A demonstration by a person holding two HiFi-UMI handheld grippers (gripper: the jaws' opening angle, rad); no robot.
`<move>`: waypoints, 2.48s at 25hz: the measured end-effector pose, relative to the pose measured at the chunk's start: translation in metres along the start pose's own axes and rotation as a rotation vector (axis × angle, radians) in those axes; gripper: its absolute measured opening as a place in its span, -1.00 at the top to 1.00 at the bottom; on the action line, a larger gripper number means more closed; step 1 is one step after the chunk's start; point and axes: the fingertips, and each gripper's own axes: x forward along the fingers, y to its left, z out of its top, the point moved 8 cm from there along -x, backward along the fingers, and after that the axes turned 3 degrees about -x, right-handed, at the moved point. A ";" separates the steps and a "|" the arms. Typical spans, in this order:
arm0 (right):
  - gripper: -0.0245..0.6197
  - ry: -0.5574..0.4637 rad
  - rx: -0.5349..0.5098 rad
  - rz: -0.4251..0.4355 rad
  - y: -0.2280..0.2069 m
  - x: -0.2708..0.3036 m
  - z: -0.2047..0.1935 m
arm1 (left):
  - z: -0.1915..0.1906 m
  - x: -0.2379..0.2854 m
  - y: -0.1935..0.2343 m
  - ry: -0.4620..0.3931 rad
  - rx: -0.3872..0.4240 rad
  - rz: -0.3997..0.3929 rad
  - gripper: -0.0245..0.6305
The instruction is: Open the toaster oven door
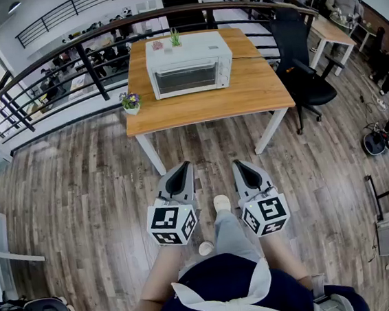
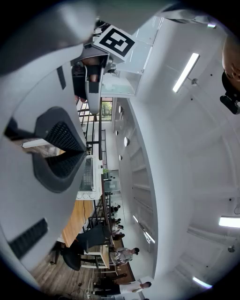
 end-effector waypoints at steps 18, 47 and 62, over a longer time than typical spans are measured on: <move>0.86 -0.036 -0.058 0.011 -0.039 0.078 0.015 | 0.025 0.069 0.033 0.007 0.064 0.020 0.85; 0.17 0.018 -0.065 0.145 -0.139 0.234 0.033 | 0.048 0.218 0.113 0.126 0.166 0.052 0.10; 0.18 0.036 -0.170 0.207 -0.180 0.308 0.035 | 0.048 0.275 0.147 0.139 0.171 0.114 0.10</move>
